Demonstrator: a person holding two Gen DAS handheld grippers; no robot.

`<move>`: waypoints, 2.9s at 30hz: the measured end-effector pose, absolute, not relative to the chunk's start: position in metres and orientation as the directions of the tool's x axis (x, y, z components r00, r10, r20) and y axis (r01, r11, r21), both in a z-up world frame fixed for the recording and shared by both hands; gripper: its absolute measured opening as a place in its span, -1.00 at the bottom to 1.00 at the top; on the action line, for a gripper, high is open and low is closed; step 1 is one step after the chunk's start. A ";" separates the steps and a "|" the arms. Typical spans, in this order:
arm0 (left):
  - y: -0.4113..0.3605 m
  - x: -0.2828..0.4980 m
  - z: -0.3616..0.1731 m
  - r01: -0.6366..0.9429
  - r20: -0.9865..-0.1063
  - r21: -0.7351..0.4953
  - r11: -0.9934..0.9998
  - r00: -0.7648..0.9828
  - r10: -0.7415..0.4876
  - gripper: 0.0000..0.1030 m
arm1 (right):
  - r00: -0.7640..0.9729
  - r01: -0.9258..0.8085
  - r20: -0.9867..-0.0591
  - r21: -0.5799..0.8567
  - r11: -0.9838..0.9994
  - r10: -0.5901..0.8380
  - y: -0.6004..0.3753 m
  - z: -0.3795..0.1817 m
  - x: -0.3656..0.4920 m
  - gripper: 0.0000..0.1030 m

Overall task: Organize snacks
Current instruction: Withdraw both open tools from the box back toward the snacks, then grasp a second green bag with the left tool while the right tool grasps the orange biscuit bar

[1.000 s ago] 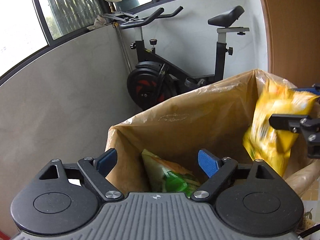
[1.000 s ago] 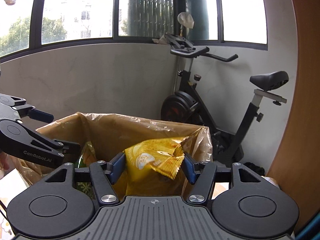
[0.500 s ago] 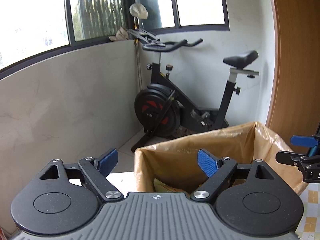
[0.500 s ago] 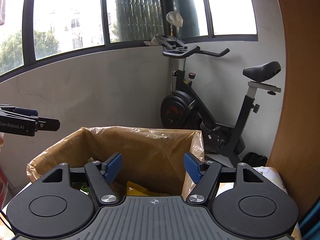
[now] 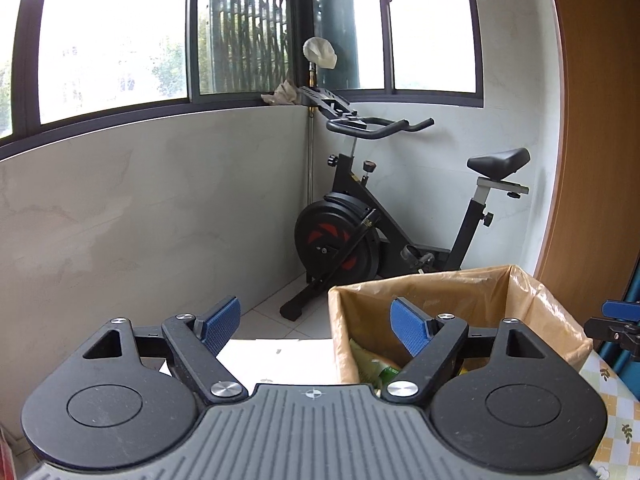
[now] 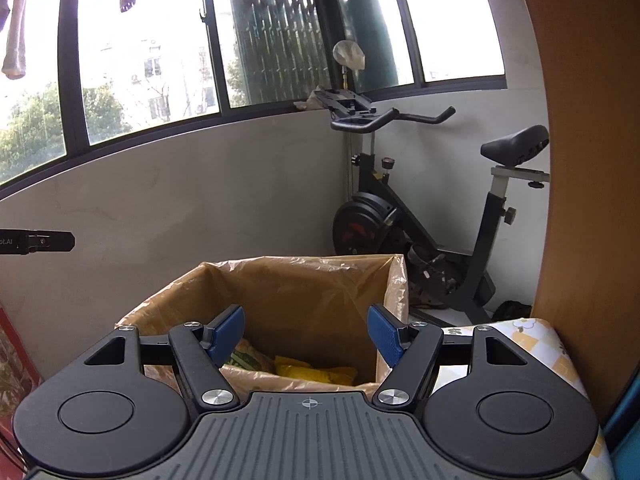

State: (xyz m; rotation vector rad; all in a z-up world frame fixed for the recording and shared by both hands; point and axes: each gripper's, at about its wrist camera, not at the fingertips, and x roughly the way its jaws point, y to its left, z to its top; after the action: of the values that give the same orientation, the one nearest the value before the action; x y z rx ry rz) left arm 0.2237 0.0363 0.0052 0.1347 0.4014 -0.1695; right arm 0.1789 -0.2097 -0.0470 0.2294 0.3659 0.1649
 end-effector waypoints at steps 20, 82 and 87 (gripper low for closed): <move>0.043 0.138 -0.119 0.241 -0.482 -0.079 0.967 0.840 -0.249 0.61 | 0.855 -0.113 -0.469 0.251 0.961 0.223 -0.162 -0.157 0.107 0.11; 0.011 0.091 -0.214 0.367 -0.468 -0.269 0.890 0.758 -0.454 0.20 | 0.716 -0.171 -0.649 0.195 0.966 0.257 -0.140 -0.225 0.107 -0.28; 0.020 0.089 -0.210 0.313 -0.443 -0.276 0.909 0.797 -0.410 0.20 | 0.696 -0.189 -0.681 0.132 0.973 0.227 -0.132 -0.239 0.132 -0.29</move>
State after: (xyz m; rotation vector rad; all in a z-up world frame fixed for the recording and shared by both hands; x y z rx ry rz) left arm 0.0890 0.0199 -0.2099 -0.1931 0.5182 -0.3908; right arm 0.1325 -0.1318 -0.2386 0.0529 0.7663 0.2319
